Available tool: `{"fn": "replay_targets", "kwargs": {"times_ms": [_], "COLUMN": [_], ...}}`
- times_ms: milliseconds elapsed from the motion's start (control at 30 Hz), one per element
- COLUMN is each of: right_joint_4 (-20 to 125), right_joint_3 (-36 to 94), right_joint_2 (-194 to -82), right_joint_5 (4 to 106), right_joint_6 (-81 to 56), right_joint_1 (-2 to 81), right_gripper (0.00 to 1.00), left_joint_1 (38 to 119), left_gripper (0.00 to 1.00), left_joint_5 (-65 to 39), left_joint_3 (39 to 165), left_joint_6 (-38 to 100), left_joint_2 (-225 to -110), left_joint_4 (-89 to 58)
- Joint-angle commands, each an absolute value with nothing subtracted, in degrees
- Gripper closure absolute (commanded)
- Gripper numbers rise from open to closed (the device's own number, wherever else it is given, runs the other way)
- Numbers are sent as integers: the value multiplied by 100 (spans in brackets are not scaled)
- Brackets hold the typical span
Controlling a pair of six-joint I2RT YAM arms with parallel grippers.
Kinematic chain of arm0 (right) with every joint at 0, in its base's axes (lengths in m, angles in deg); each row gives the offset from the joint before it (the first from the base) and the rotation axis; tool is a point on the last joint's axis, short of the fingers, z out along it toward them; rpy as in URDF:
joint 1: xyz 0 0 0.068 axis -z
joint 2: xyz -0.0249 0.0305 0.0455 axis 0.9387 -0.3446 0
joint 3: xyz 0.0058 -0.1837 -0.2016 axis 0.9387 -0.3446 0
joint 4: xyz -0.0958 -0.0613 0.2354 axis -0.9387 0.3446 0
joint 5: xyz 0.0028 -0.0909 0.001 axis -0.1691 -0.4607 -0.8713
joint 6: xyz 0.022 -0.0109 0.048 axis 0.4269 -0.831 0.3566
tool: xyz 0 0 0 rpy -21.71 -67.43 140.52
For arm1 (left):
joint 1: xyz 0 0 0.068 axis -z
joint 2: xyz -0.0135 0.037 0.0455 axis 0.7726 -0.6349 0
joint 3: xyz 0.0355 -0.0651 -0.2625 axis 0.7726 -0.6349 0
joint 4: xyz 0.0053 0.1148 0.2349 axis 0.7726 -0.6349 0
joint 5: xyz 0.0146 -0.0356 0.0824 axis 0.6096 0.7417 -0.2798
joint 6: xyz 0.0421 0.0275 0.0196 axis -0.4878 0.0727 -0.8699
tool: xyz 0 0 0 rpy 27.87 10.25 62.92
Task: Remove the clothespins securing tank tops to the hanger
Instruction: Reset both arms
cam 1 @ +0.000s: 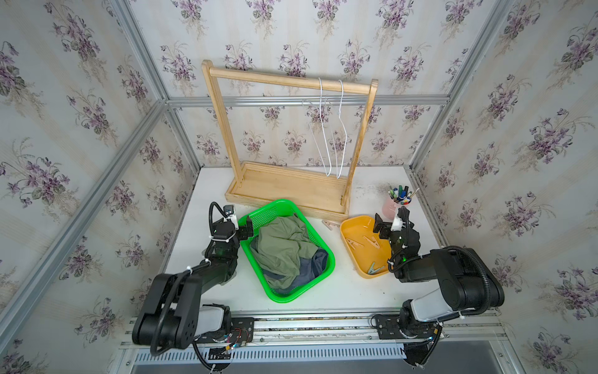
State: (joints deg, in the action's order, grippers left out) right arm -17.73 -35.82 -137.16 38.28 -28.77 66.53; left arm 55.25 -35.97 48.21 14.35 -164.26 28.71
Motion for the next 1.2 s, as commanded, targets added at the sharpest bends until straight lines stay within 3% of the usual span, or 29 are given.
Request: {"fn": "replay_targets", "kwargs": {"times_ms": [0,67,133,200,1167], "right_joint_4": [-2036,-2021,-2054,-1897,-1910], "right_joint_3": [-3556,-3562,-3549,-3487,-3476], "right_joint_2": [-13749,-13724,-13765,-13749,-13763], "right_joint_5": [3636,3582,3585,3558,3558], "right_joint_6": [-2898,-2875,-2885,-2867,-2867], "right_joint_1": [6657,6655,6655,6658,6659], "right_gripper": [0,0,0,0,0], "left_joint_1": [5477,5422,5410,5426,5604], "left_gripper": [1,1,1,1,1], "left_joint_5": [-3185,-3024,-2974,-2960,-2996], "left_joint_3": [4846,5112,4980,5316,5371], "left_joint_6": [1318,1350,1300,1301,1086], "left_joint_2": [-17241,-16891,-17193,-16974,-17068], "left_joint_4": [3797,2622,3389,2377,2424]}}
